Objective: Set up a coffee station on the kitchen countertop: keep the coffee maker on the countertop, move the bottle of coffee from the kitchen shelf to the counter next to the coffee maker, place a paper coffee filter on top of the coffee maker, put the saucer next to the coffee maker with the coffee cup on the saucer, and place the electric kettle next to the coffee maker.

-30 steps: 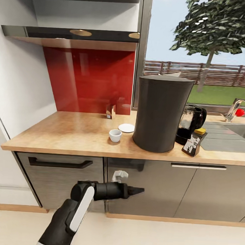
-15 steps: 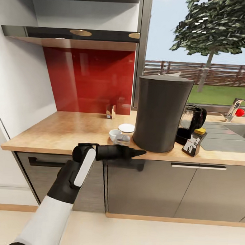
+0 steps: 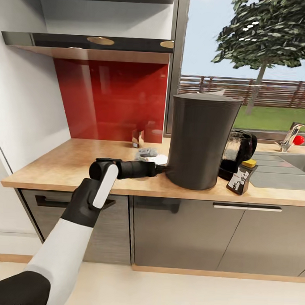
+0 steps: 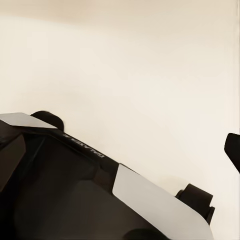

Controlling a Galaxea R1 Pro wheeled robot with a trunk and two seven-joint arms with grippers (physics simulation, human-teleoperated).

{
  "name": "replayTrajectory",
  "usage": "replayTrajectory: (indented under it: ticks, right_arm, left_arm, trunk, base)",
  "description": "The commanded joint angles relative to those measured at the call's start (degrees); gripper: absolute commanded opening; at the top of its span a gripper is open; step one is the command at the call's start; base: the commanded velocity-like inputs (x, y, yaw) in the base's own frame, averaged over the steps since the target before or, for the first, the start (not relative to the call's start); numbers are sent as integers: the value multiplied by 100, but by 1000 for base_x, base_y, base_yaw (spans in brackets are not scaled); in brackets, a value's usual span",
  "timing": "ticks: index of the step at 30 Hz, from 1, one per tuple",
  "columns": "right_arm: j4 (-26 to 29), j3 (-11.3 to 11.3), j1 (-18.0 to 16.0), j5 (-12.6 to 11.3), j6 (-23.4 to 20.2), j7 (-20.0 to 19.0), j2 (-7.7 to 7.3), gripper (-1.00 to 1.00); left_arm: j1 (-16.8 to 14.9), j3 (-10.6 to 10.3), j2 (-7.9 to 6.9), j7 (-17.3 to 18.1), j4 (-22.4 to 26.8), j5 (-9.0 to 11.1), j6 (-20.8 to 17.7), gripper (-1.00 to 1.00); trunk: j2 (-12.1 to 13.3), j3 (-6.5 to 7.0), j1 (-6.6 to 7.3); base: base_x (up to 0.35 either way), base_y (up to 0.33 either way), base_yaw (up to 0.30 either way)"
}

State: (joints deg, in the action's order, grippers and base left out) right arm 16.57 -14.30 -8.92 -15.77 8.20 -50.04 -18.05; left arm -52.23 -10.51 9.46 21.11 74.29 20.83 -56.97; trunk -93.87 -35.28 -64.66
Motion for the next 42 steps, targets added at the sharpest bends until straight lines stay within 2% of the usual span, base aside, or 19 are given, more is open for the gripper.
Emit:
replayTrajectory:
  ticks: [1,4,5,7,13,16,19,20,25,27,30,33,35,42]
  right_arm:
    - [-5,-46,-5,-32,41,47,-4,100]
    - [-5,-46,-5,-32,41,103,-2,100]
    - [-5,-46,-5,-32,41,124,-3,100]
    - [-5,-46,-5,-32,41,137,-2,100]
    - [-5,-46,-5,-32,41,157,-5,100]
    - [-5,-46,-5,-32,41,160,-5,100]
    - [-5,-46,-5,-32,41,161,-3,100]
    - [-5,-46,-5,-32,41,161,-2,100]
    - [-5,-46,-5,-32,41,161,-2,100]
    - [-5,-46,-5,-32,41,161,-2,100]
    - [-5,-46,-5,-32,41,161,-1,100]
    - [-5,-52,-5,-32,41,161,2,100]
    - [-5,-54,-5,-32,41,161,3,100]
    - [-5,-50,-5,-32,41,162,3,100]
  left_arm:
    - [-12,82,-44,-182,-45,-18,-24,100]
    - [-32,256,-87,-418,-86,-18,-24,100]
    - [-76,374,-120,-552,-103,-20,-24,100]
    - [-134,453,-182,-666,-115,-19,-24,100]
    - [-351,584,-428,-852,-135,-18,-31,100]
    - [-490,604,-466,-880,-169,-18,-32,100]
    - [-641,608,-474,-890,-432,-18,-28,100]
    - [-834,609,-476,-893,-750,-18,-27,100]
    - [-1322,611,-479,-910,-1656,-23,-18,100]
    - [-1422,609,-479,-981,-1869,-31,-14,100]
    - [-1541,606,-476,-1320,-2159,-81,-14,100]
    - [-1648,603,-468,-2208,-2597,-125,-20,100]
    - [-1670,603,-465,-2487,-2750,-135,-23,100]
    - [-1683,607,-459,-2658,-2875,-140,-22,100]
  trunk:
    - [-3,-6,1]
    - [-3,-6,1]
    - [-3,-6,1]
    - [-3,-6,1]
    - [-3,-6,1]
    - [-3,-6,1]
    - [-3,-6,1]
    - [-3,-6,1]
    - [-3,-6,1]
    - [-3,-6,1]
    - [-3,-6,1]
    - [-3,-6,1]
    - [-3,-6,1]
    - [-3,-6,1]
  base:
    - [0,0,0]
    - [0,0,0]
    - [0,0,0]
    - [0,0,0]
    - [0,0,0]
    - [0,0,0]
    - [0,0,0]
    - [0,0,0]
    - [0,0,0]
    - [0,0,0]
    - [0,0,0]
    - [0,0,0]
    - [0,0,0]
    - [0,0,0]
